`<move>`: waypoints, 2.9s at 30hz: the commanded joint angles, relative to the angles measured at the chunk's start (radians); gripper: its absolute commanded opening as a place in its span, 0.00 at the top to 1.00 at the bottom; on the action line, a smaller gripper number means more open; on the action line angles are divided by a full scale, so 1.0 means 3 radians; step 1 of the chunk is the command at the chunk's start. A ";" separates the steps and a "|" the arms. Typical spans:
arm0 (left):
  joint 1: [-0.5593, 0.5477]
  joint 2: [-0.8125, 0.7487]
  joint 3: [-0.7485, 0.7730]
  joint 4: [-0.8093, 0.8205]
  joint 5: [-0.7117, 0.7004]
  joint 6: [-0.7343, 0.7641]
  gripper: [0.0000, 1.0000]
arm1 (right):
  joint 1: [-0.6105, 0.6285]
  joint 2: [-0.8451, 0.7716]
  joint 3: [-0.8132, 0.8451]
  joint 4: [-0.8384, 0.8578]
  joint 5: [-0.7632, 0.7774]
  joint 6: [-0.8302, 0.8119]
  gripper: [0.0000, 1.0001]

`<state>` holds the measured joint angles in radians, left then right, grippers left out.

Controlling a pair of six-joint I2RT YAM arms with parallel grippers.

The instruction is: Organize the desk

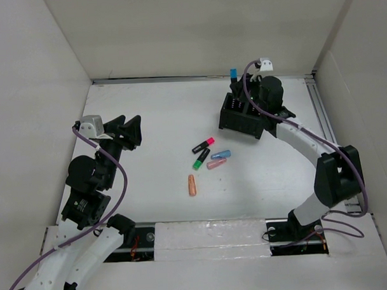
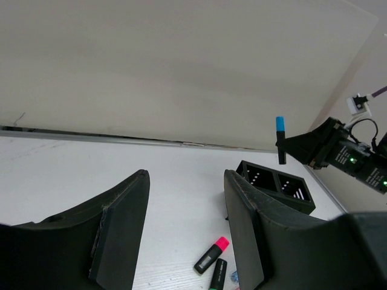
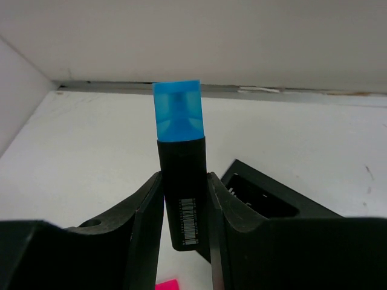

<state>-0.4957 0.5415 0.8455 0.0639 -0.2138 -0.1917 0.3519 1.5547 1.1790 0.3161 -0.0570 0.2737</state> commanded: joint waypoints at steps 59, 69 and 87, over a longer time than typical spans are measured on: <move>-0.0004 -0.0061 -0.0001 0.0181 0.0079 -0.0016 0.52 | 0.1420 0.0258 -0.0934 -0.0318 0.0763 0.0514 0.24; -0.0004 -0.0061 0.0004 0.0186 0.0114 -0.0026 0.52 | 0.1225 0.0682 -0.0637 -0.0235 0.0666 0.0606 0.20; -0.0004 -0.0061 0.0009 0.0196 0.0201 -0.0036 0.52 | 0.1297 0.1188 -0.0151 -0.0450 0.0737 0.0570 0.24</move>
<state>-0.4957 0.5278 0.8455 0.0643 -0.1814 -0.1932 0.7292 1.9385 1.1286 0.1596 0.1429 0.4484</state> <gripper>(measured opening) 0.484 0.765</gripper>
